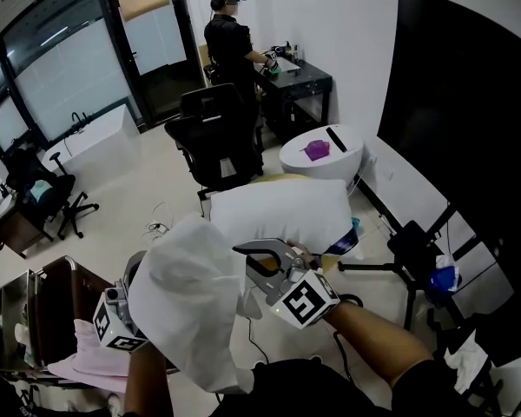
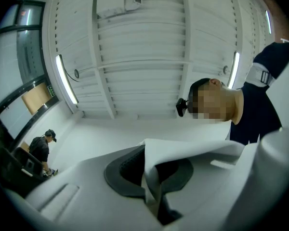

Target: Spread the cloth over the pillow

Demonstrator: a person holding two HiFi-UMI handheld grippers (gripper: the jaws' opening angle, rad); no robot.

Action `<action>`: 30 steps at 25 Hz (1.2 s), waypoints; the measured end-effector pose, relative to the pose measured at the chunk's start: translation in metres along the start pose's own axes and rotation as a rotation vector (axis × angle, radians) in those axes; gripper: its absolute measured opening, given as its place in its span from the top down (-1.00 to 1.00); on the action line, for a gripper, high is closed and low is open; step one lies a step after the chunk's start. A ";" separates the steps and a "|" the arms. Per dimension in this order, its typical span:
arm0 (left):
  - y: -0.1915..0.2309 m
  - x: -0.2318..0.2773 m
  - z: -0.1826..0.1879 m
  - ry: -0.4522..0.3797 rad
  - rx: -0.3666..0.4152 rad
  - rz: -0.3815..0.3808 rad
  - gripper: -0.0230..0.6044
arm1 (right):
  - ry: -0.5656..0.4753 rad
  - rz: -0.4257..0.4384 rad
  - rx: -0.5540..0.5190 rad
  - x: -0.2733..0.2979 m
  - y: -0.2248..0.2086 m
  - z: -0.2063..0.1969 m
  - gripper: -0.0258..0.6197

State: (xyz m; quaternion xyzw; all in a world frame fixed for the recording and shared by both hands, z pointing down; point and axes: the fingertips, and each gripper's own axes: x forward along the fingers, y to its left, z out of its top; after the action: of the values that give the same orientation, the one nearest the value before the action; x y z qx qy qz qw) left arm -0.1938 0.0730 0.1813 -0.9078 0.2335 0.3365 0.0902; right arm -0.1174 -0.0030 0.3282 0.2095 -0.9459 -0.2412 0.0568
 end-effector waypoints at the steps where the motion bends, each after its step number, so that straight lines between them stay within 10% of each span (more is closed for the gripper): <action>1: 0.004 -0.001 -0.008 0.039 0.013 0.015 0.92 | -0.004 -0.020 0.000 -0.003 -0.009 0.003 0.90; 14: 0.018 -0.043 -0.150 0.690 0.332 0.021 0.92 | -0.156 -0.130 0.027 -0.033 -0.098 0.077 0.90; 21: 0.013 -0.051 -0.203 0.980 0.604 -0.137 0.92 | -0.164 -0.061 0.090 -0.029 -0.097 0.090 0.90; 30: 0.020 -0.094 -0.200 1.291 0.887 -0.379 0.38 | -0.103 -0.030 0.123 -0.024 -0.103 0.083 0.90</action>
State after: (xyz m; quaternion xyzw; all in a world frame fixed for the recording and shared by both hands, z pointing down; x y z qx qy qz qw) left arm -0.1523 0.0256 0.3940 -0.8270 0.1934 -0.3994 0.3451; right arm -0.0746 -0.0388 0.2061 0.2139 -0.9574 -0.1938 -0.0085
